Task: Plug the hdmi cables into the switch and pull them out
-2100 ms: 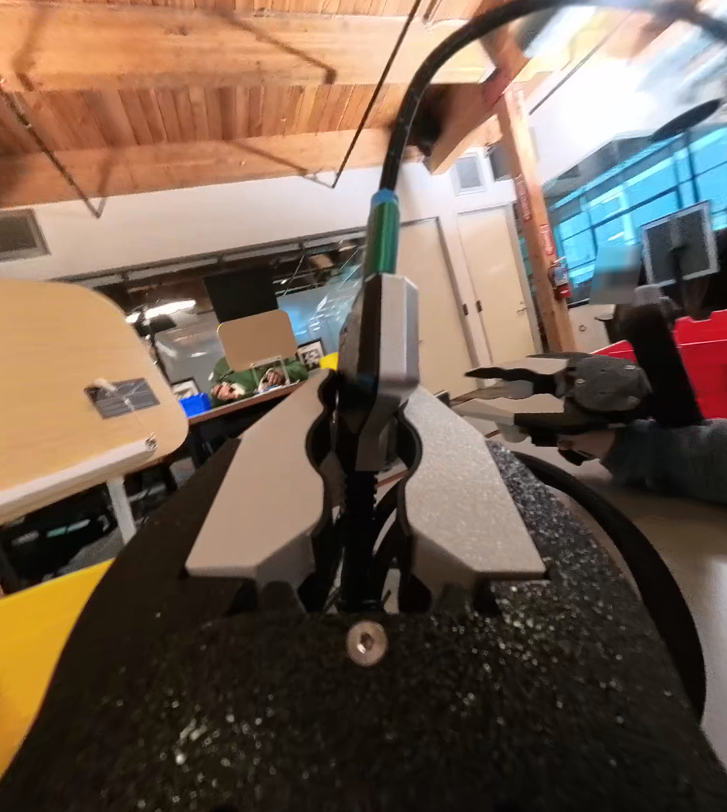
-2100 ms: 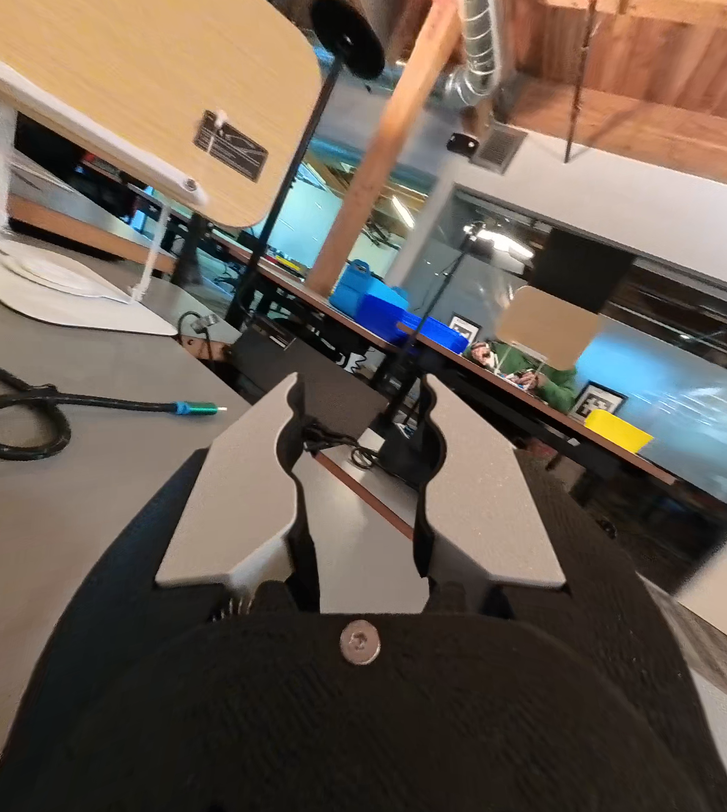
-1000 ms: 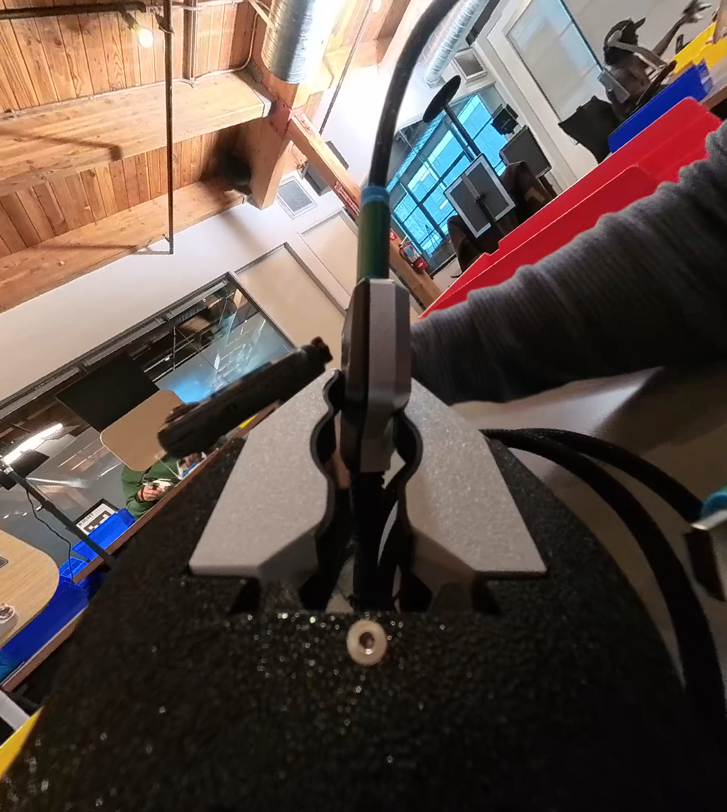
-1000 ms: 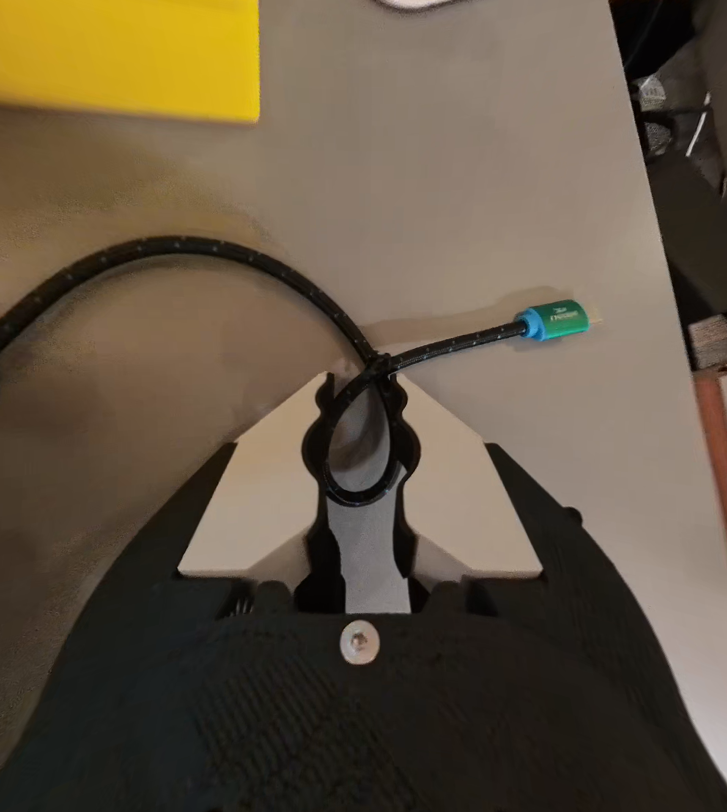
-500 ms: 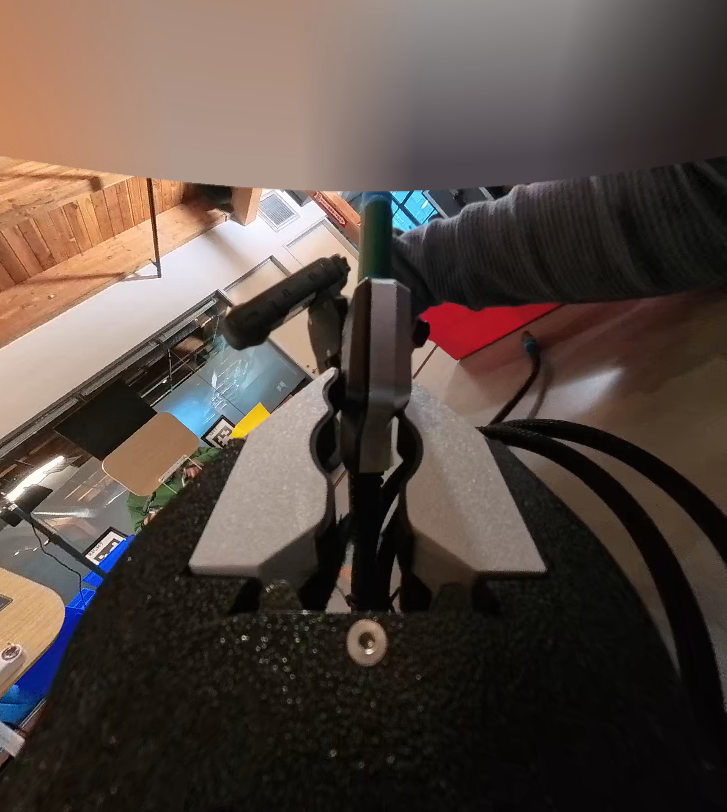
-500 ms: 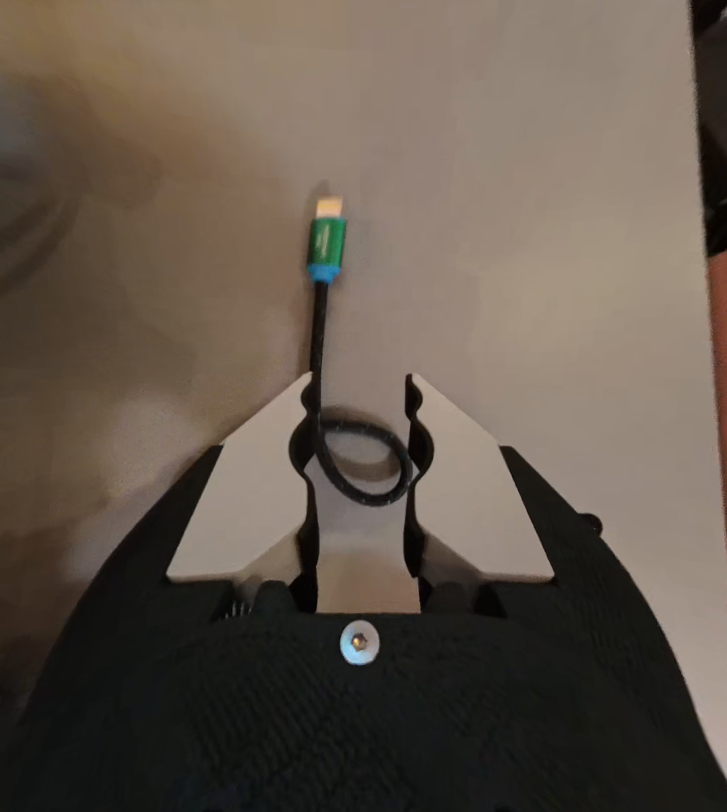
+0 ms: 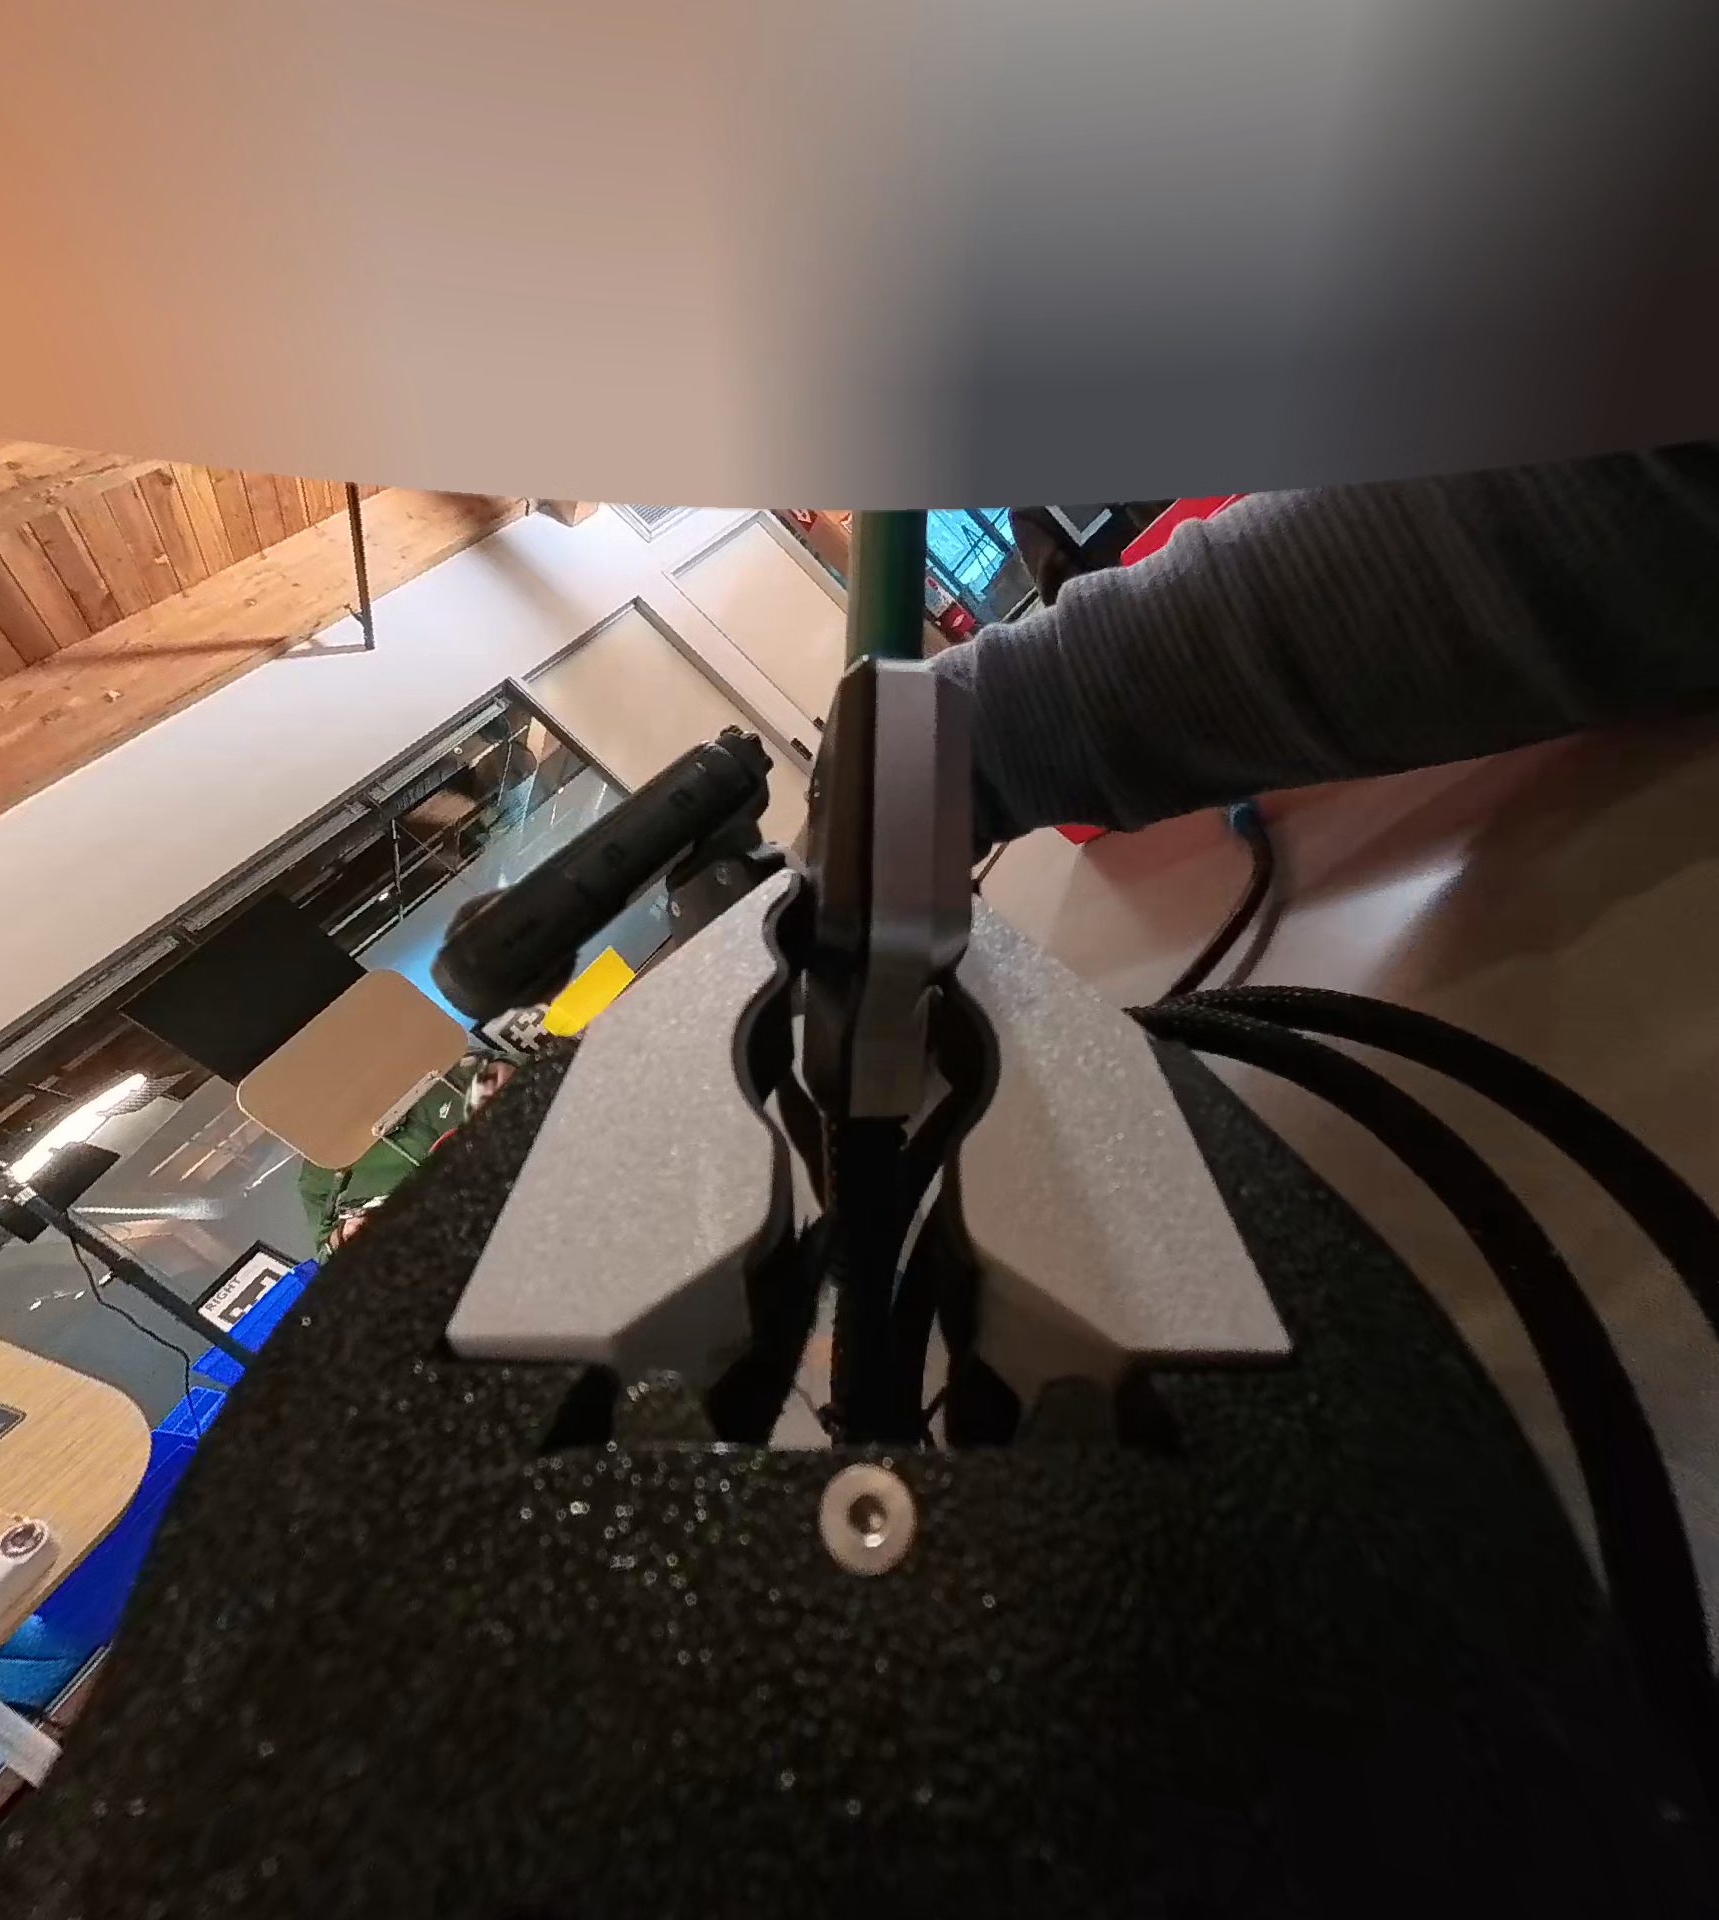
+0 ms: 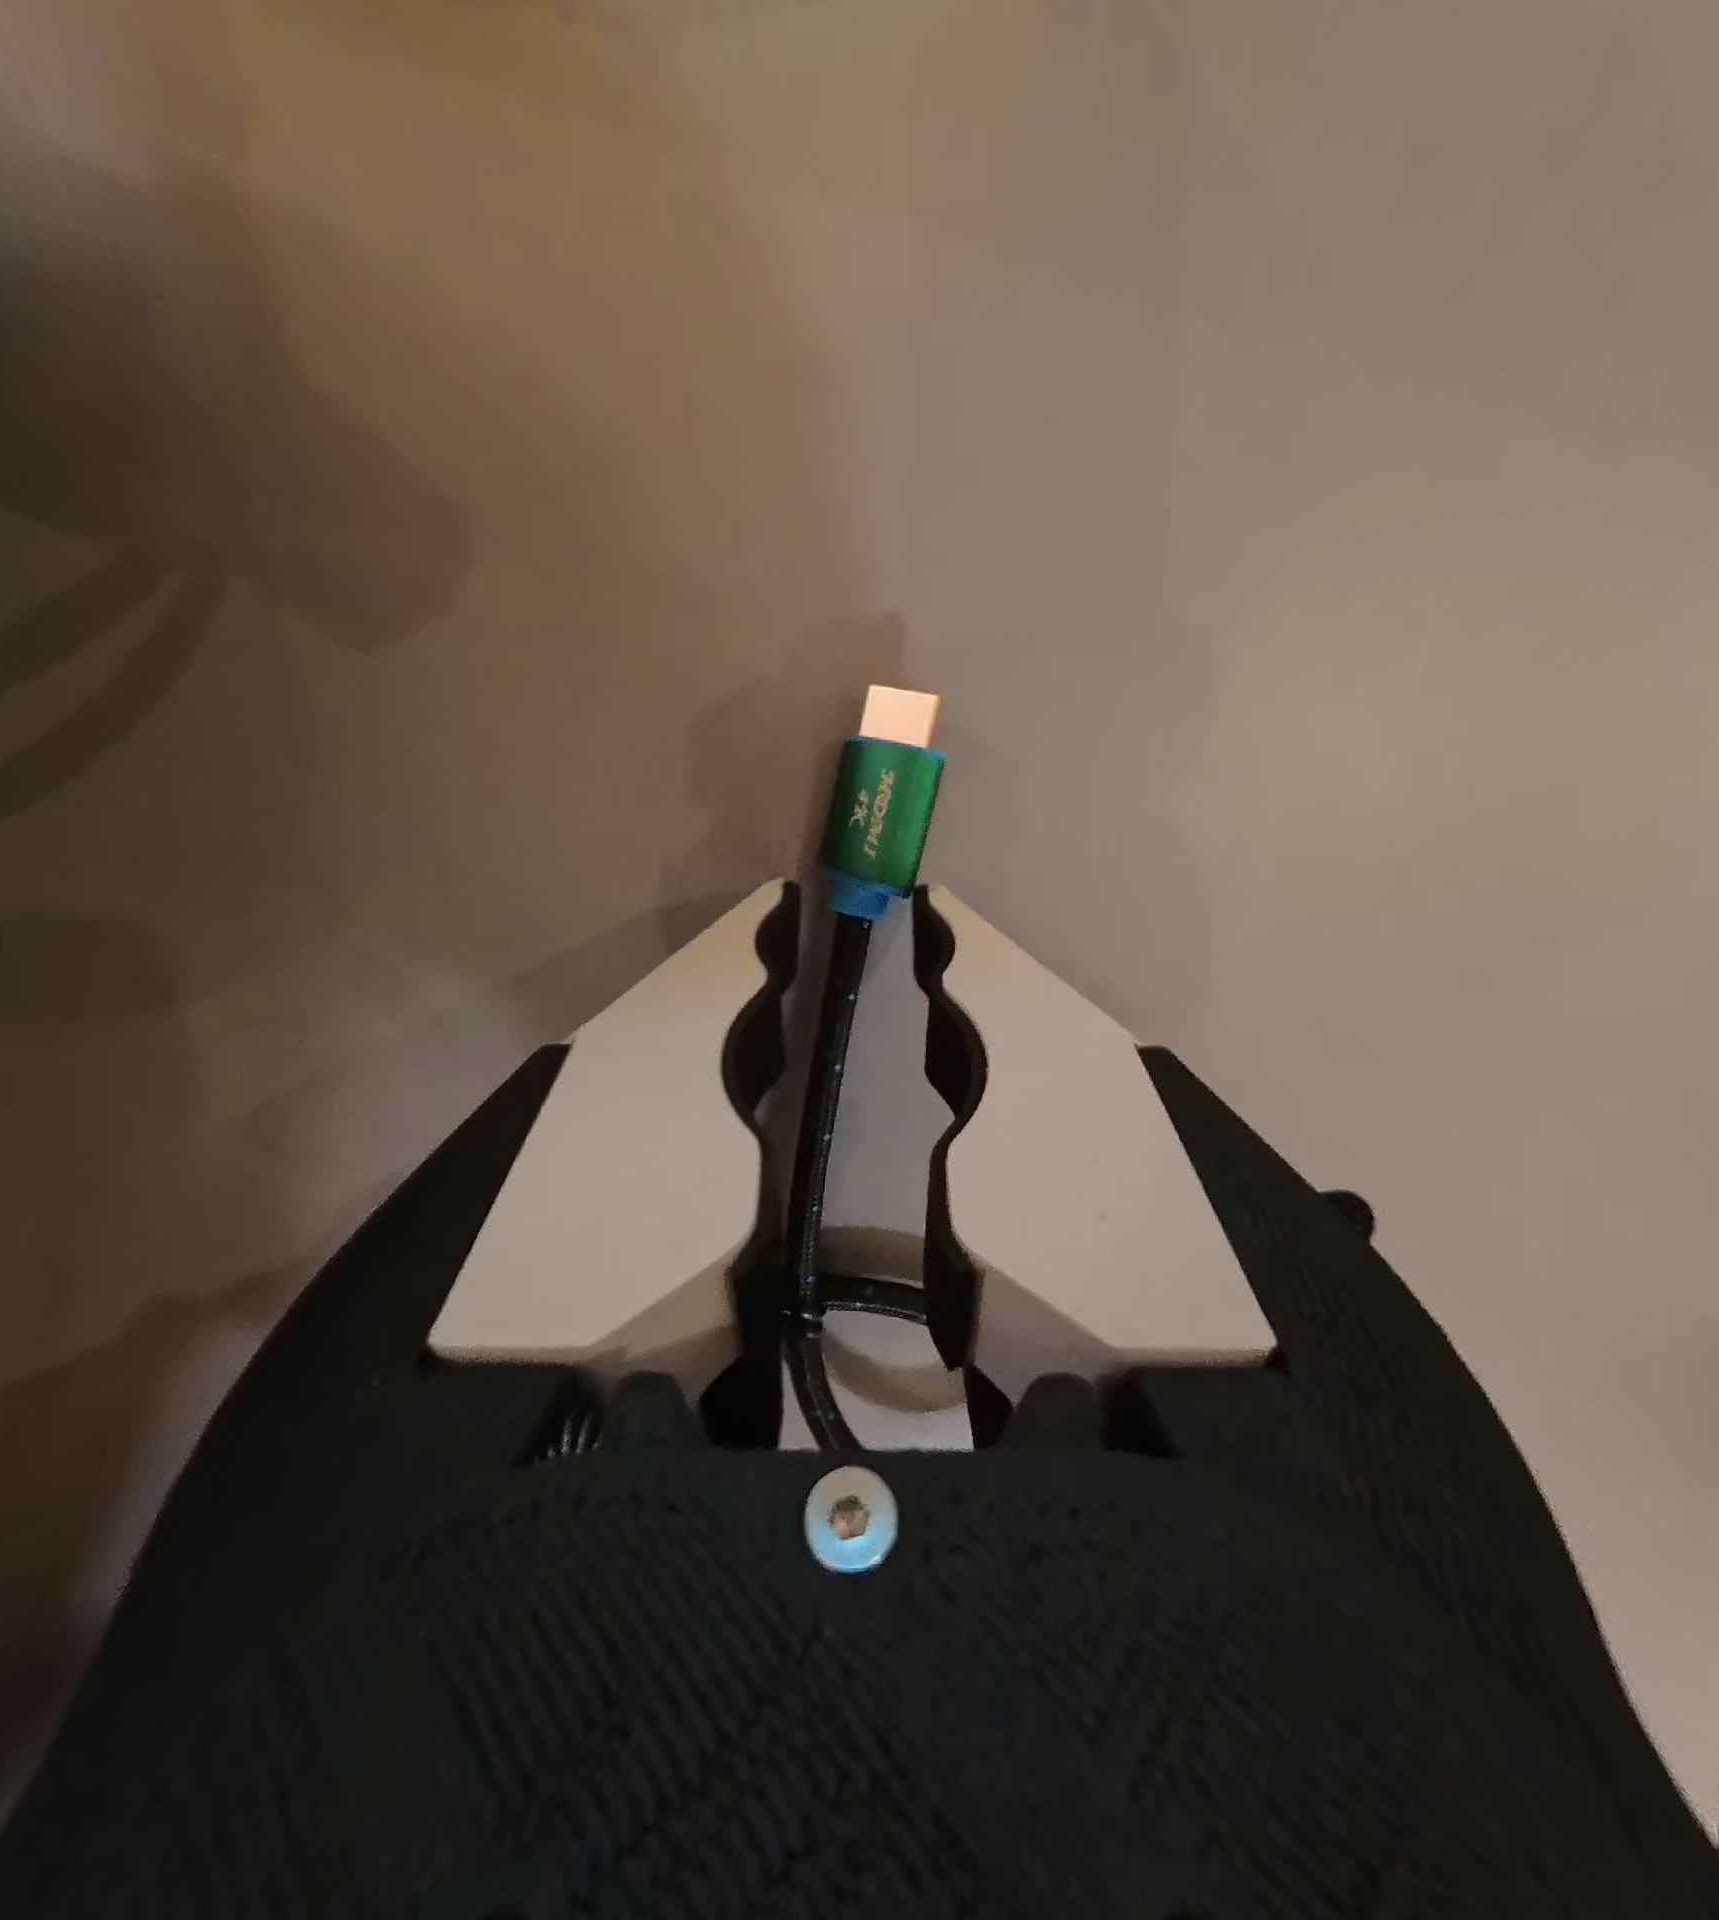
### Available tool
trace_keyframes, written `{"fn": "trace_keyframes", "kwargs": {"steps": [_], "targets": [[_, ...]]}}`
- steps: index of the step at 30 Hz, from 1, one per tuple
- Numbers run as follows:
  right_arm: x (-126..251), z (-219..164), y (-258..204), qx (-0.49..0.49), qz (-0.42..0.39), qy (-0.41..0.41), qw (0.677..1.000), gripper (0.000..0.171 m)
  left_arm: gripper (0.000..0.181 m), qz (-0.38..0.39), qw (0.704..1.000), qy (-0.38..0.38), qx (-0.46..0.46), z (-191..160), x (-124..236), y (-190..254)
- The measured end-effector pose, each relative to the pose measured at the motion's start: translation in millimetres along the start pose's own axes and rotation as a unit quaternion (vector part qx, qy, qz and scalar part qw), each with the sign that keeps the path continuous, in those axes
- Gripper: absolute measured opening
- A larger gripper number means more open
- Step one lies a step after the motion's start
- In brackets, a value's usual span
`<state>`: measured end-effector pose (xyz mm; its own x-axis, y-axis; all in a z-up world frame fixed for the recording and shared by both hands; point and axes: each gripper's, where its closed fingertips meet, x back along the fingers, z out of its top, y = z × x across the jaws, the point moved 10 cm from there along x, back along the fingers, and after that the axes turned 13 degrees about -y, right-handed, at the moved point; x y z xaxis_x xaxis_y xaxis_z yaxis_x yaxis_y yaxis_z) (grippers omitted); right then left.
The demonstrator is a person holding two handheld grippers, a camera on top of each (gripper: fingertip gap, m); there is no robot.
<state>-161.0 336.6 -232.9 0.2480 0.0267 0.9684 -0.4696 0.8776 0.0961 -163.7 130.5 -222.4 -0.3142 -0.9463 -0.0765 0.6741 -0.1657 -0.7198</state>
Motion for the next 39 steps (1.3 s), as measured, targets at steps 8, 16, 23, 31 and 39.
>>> {"fn": "trace_keyframes", "kwargs": {"steps": [8,16,23,31,39], "targets": [[-3.8,-1.4,1.7,0.000,0.024,0.009,1.000,0.010,0.020,0.000,1.000,-0.004,-0.004,-0.3,-1.5,1.3],[0.9,-17.1,5.9,-0.027,0.053,-0.005,0.998,0.010,0.022,0.072,0.970,-0.026,-0.232,-3.9,-0.4,7.1],[26.4,-46.4,0.3,-0.074,0.130,0.015,0.989,0.009,0.023,0.117,0.915,-0.068,-0.381,-20.2,-1.7,3.1],[49.3,-60.7,-6.5,-0.088,0.174,0.074,0.978,0.009,0.023,0.115,0.881,-0.125,-0.441,-46.5,-4.4,-9.0],[53.4,-38.6,-27.9,-0.040,0.173,0.031,0.984,0.009,0.023,0.101,0.880,-0.148,-0.440,-58.2,-6.0,-12.4]]}}
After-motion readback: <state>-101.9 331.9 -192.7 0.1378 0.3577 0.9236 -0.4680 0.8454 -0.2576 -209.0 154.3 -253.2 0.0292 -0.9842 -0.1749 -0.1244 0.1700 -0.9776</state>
